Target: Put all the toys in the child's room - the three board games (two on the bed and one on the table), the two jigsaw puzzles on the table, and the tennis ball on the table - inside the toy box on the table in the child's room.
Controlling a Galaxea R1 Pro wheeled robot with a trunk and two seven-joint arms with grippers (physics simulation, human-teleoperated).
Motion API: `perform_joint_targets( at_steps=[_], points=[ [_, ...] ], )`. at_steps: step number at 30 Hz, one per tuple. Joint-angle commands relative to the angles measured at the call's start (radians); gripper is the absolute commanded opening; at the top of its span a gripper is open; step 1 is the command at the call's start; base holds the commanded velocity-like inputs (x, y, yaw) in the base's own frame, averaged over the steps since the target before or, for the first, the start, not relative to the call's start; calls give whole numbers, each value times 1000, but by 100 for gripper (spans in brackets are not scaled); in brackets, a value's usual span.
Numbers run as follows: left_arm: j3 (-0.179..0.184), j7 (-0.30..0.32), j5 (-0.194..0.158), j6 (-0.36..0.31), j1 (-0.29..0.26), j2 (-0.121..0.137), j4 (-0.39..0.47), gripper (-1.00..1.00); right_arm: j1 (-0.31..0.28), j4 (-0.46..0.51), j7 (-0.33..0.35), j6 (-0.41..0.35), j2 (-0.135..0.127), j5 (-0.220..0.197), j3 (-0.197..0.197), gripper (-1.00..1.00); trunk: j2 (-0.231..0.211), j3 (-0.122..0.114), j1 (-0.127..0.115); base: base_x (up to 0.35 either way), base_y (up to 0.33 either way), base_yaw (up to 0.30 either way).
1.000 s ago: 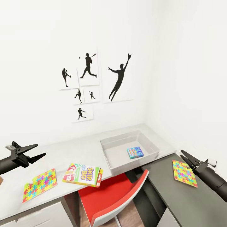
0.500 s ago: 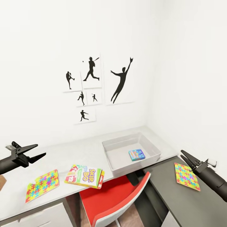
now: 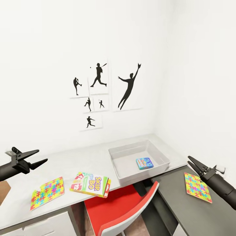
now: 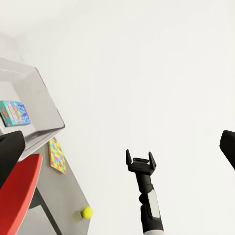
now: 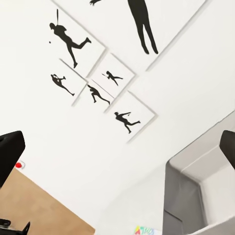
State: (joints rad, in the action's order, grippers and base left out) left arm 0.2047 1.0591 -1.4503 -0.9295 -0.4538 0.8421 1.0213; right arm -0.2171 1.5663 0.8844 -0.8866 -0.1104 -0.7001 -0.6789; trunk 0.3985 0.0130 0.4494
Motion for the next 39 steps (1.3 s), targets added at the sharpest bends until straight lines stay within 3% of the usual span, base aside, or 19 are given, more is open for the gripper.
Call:
perform_joint_targets(
  at_steps=[1, 9, 19, 39],
  points=[
    [5, 3, -5, -5, -2, 1, -1, 100, -1, 0, 3, -5, 0, 0, -2, 100, 2, 0, 1, 0, 0, 99],
    [4, 2, -5, -5, -2, -1, -1, 100, -1, 0, 4, -5, 0, -1, -2, 100, 2, -3, 1, -1, 24, 23],
    [4, 2, -5, -5, -2, -1, -1, 100, -1, 0, 4, -6, 0, -1, -2, 100, 2, -5, 1, -102, 212, -211],
    [5, 2, -5, -4, -2, -1, -1, 100, -1, -2, 3, -6, 0, -1, -2, 100, 2, -14, 1, -305, 48, -265]
  ],
)
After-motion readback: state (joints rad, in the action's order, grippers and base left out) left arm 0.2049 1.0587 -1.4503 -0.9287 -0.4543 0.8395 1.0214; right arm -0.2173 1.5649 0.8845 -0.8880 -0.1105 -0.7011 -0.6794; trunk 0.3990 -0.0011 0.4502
